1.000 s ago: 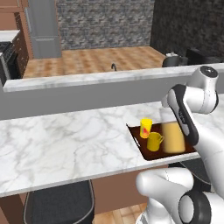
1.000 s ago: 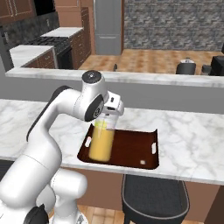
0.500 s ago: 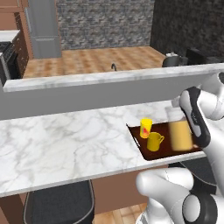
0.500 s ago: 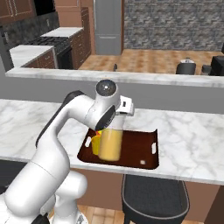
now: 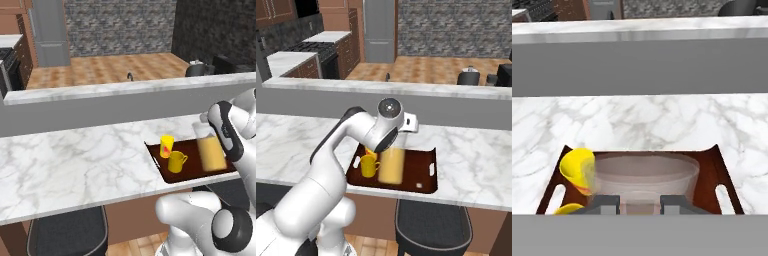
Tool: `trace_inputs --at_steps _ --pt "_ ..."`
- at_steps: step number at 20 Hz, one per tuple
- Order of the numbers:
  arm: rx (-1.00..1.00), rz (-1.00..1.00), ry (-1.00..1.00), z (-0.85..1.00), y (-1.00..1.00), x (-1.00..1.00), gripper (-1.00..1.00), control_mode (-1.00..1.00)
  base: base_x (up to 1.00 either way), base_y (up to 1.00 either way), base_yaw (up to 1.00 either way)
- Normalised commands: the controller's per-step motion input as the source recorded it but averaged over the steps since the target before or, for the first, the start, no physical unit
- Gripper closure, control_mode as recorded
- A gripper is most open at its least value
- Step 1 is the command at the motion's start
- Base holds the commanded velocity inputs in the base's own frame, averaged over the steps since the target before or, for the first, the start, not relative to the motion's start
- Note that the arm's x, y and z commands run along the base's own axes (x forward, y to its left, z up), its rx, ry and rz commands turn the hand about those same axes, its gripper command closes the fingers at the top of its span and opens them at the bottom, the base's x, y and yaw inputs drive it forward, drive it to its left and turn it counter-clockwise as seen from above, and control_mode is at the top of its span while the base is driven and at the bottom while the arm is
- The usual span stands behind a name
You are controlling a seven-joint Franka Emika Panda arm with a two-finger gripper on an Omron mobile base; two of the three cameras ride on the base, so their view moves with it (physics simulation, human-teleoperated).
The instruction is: There is a tray on the dining counter. Grab the cup, mug, and pitcher and place them on the tray. The pitcher may be placed next to the tray if it cannot fit the tray.
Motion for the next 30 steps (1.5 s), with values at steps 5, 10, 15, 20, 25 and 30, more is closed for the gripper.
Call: trace_inputs --at_steps 5,10,15,20,25,30 --pt "0.0 0.0 0.04 0.18 -0.25 0.36 1.0 -1.0 0.0 0.0 0.0" --pt "0.0 0.0 0.04 0.18 -0.17 0.5 1.0 -1.0 0.0 0.0 0.0" --pt "0.0 0.0 0.04 0.12 -0.13 0.58 1.0 -1.0 0.0 0.0 0.0" --pt "0.0 0.0 0.04 0.05 -0.04 0.65 1.0 -1.0 0.0 0.0 0.0" --pt "0.0 0.0 0.04 0.02 -0.05 0.43 1.0 -1.0 0.0 0.0 0.0" --pt "0.0 0.0 0.09 0.02 -0.17 0.03 1.0 -1.0 0.0 0.0 0.0"
